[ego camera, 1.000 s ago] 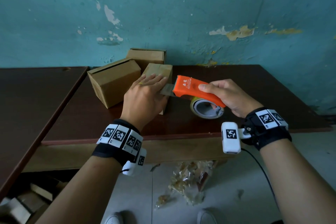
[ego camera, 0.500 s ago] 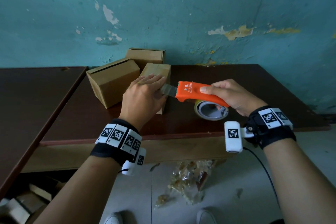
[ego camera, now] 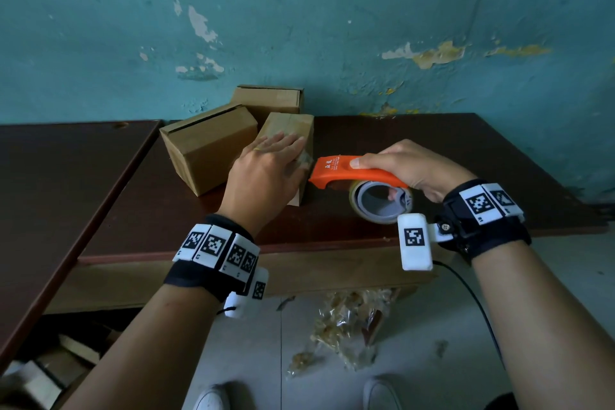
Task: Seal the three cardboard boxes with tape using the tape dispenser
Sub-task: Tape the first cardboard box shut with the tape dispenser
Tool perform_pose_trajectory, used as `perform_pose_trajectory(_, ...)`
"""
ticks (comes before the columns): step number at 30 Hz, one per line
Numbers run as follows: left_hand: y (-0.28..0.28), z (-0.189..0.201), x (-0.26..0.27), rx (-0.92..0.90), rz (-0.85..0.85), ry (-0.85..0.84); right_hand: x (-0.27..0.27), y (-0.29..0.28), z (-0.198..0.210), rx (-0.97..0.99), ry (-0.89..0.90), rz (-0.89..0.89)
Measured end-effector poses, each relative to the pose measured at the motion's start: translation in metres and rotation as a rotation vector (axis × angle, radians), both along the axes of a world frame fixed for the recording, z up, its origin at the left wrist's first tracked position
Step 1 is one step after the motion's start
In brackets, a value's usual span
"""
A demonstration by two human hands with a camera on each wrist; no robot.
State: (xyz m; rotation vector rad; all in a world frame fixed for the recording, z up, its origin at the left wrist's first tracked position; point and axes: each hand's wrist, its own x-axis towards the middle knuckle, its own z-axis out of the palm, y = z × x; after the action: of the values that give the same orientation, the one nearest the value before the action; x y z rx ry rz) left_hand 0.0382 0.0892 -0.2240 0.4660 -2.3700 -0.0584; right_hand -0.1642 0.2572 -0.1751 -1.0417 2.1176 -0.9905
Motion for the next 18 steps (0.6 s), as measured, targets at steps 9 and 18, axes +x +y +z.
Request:
perform_pose_trajectory(9, 0.0, 0.003, 0.001, 0.023, -0.009, -0.018, 0.014, -0.007, 0.004, 0.052, -0.221, -0.112)
perform_pose_trajectory(18, -0.001, 0.004, 0.001, 0.036, -0.034, -0.009, 0.017, -0.004, 0.008, 0.094, -0.469, -0.093)
